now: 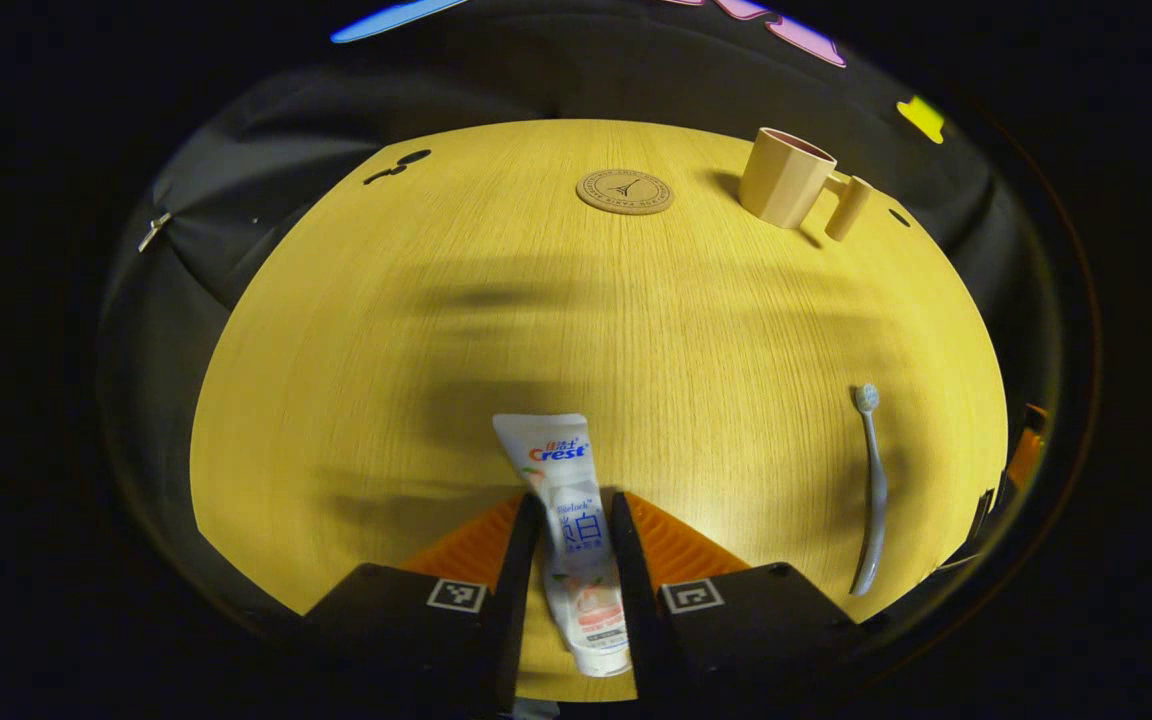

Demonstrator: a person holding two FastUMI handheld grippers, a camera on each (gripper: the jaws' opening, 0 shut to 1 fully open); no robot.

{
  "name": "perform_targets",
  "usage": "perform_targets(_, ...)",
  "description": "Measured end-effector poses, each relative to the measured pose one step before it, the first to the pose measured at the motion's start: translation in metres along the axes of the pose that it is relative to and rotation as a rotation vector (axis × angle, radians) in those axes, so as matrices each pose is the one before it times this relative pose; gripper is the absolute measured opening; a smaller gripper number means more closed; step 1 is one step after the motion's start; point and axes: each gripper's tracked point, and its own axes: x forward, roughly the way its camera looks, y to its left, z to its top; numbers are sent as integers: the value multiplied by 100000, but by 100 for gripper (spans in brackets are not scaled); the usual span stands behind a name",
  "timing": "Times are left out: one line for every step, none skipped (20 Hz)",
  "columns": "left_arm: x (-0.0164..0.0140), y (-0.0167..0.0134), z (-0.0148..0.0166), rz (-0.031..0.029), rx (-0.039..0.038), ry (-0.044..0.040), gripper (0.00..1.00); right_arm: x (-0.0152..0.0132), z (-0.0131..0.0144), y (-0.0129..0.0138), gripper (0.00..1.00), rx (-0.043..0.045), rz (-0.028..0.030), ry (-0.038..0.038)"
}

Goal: Put the toothbrush and toothpaste on the desktop into the cup, then pick up the cup and place it on the coaster on the desktop.

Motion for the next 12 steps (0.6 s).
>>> perform_targets(-30,115,-145,-324,1599,259,45,1009,-493,154,82,-1309,-826,2751)
perform_targets(-7,-42,67,-537,1819,-58,40,922,-460,154,80,-980,-588,2405)
perform_targets(-45,-52,91,-1064,1891,-137,37,956,-495,369,77,-912,-298,2312)
perform_targets(-37,-48,4,-1153,1364,42,39,789,-514,457,72,-570,314,2178)
perform_targets(-19,8,32,-827,677,160,35,690,-566,212,70,-497,-196,2070)
perform_targets(38,26,67,-605,358,-90,34,608,-514,329,67,-417,415,2113)
perform_targets(26,-29,144,-671,196,-698,33,651,-377,91,66,-444,-420,2058)
perform_targets(3,27,31,-735,249,-521,31,407,-162,58,66,-404,-645,1727)
perform_targets(8,-2,123,-833,75,-618,30,521,-87,123,66,156,-289,1252)
perform_targets(-124,35,-24,-1072,-133,-697,28,496,15,70,66,615,-404,1203)
perform_targets(-13,0,75,-1278,-258,-423,22,471,-127,14,65,662,-234,1519)
perform_targets(-35,28,4,-1397,-487,-246,22,504,-181,88,66,533,-178,2125)
